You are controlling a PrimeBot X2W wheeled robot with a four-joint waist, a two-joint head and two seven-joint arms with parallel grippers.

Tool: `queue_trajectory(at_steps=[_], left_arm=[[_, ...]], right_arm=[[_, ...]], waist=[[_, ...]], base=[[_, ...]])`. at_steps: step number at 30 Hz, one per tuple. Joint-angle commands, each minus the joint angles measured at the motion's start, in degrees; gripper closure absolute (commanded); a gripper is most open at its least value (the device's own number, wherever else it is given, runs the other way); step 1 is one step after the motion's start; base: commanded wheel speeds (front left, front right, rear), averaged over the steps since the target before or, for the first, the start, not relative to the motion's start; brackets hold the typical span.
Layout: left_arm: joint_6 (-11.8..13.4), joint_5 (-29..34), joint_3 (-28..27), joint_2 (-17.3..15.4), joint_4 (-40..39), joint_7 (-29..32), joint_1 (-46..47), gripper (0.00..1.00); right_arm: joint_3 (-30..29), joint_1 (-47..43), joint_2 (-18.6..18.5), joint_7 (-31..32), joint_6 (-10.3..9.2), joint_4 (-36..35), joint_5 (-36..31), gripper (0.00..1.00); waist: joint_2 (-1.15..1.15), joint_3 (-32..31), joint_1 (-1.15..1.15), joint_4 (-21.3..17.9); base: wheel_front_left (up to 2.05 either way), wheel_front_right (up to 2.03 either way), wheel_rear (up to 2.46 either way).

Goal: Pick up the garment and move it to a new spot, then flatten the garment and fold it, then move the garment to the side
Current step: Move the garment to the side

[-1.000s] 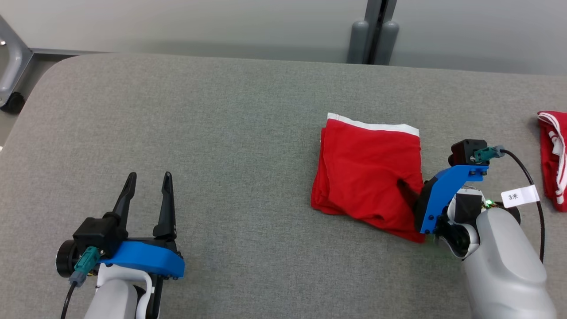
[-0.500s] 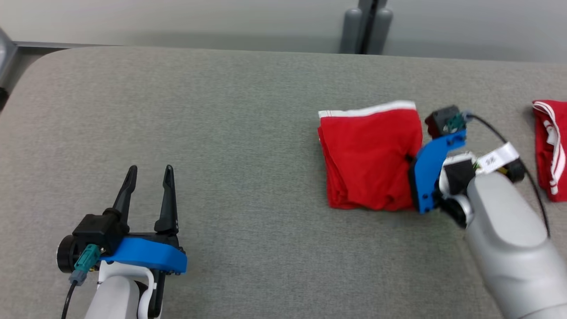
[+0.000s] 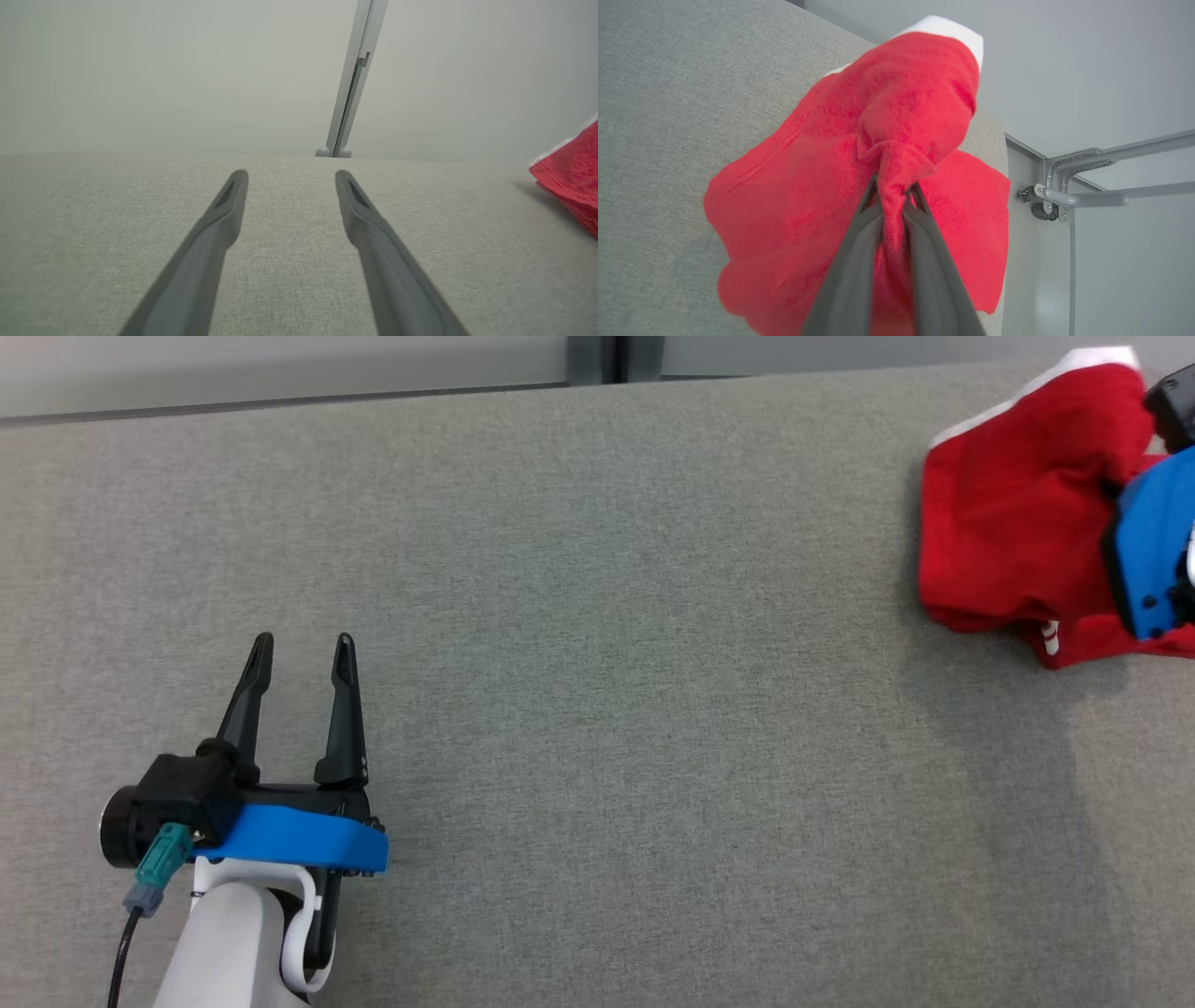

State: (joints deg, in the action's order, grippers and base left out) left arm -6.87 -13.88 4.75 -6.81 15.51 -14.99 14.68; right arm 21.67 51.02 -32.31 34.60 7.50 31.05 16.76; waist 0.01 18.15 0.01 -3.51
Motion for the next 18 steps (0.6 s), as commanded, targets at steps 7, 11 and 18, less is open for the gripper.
queue_trajectory(at_steps=[7, 11, 18], left_arm=[[-0.39, 1.03, 1.09, -1.26, -1.01, -0.25, 4.06, 0.0], [-0.53, 1.36, 2.21, -1.87, -1.71, -0.24, 6.04, 0.0], [-0.64, 1.58, 3.16, -3.54, -2.58, -0.25, 8.43, 0.0]], right_arm=[[0.77, 0.42, -9.86, -5.57, -0.01, -1.09, -0.88, 1.0], [-2.55, -0.29, -12.71, -9.51, -0.01, 1.68, -2.52, 1.0], [-11.52, -1.02, -13.09, -15.3, -0.01, 10.08, -6.42, 1.0]], waist=[[-0.01, 4.6, -0.01, -1.77], [-0.01, 7.86, -0.01, -0.88], [-0.01, 12.32, -0.01, 1.22]], base=[[0.0, 0.0, 0.0], [0.0, 0.0, 0.0], [0.0, 0.0, 0.0]])
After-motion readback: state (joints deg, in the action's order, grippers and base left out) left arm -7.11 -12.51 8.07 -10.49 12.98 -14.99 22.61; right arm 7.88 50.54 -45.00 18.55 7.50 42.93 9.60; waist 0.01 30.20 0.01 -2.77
